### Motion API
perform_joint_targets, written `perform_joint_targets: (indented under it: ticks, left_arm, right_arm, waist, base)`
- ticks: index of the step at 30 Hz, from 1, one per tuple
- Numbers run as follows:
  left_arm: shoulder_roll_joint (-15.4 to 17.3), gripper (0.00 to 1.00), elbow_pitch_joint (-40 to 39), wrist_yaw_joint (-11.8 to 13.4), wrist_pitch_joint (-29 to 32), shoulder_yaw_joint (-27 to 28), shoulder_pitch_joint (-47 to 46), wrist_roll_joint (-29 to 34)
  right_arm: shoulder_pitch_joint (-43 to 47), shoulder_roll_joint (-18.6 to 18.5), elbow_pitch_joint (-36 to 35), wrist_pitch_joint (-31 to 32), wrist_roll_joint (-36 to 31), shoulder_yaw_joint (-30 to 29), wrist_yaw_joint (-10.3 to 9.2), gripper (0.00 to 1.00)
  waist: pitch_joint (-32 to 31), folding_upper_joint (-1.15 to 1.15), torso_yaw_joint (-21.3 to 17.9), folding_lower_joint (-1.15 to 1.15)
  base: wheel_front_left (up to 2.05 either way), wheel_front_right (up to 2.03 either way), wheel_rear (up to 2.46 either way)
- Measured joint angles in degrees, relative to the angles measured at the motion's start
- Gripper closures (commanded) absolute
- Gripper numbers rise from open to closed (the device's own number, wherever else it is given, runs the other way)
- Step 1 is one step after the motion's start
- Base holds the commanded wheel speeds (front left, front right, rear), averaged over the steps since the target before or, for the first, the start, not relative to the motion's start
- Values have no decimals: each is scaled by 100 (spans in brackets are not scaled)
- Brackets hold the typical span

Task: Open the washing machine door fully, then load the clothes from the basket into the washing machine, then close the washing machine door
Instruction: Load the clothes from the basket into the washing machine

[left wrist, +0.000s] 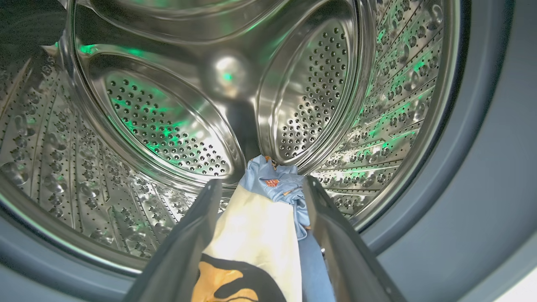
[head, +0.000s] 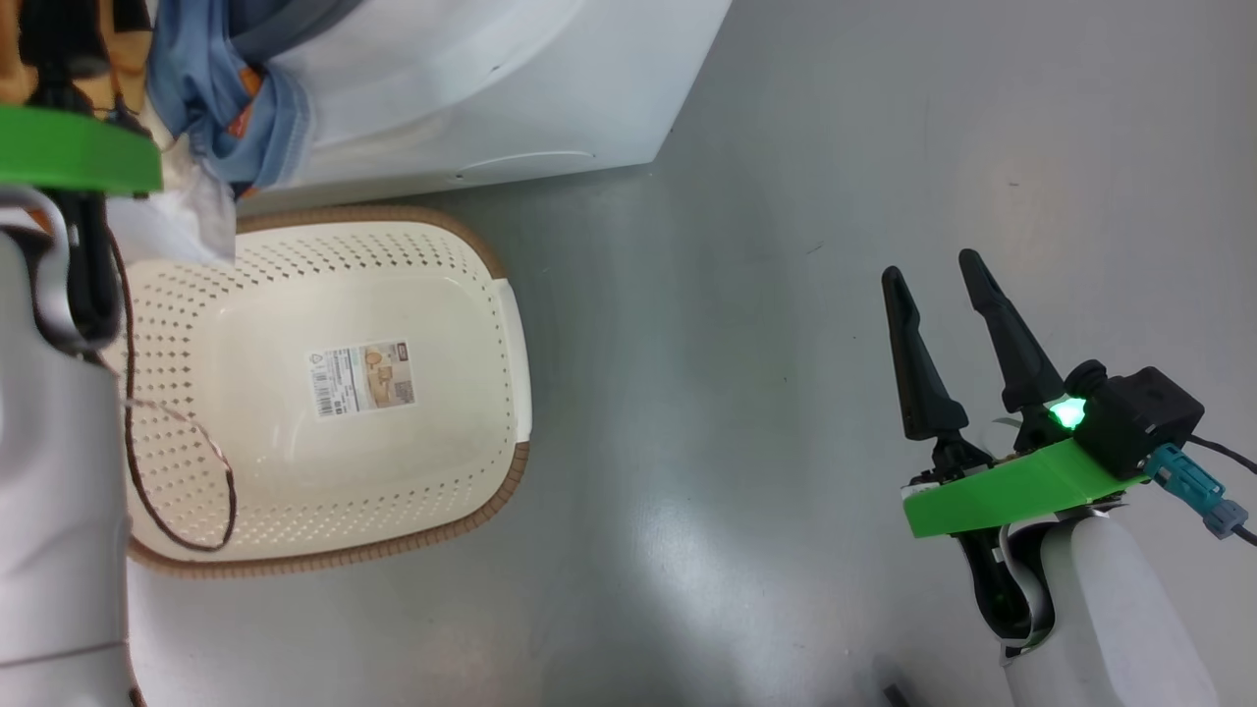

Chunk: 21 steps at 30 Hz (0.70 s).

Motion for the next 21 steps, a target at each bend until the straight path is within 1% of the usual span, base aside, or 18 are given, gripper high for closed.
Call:
perform_joint_targets:
  ticks: [7,10,16,21]
  left_arm:
    - [-58,0,-687,32,0,179,694,15]
    - [-78,0,-971,32,0,183,1016,162]
    - [-222,0,-1240,32,0,258,1521,165]
    - [-371,0,-1543,32,0,485,1905,176]
  right_arm:
    - [7,-1,-1,0,-3,-29,0,0]
    - [9,-2,-1,0,-4,-52,0,0]
    - [10,-4,-1,0,-14,-58,0,0]
    - [10,-5,0,0,-65,-55,0,0]
  waist:
    - [-36,0,48,0]
    - [-42,0,75,0]
    - [-54,0,115,0]
    - [-56,0,118,0]
  base:
    - [0,0,0]
    - [0,0,0]
    - [0,0,0]
    - [0,0,0]
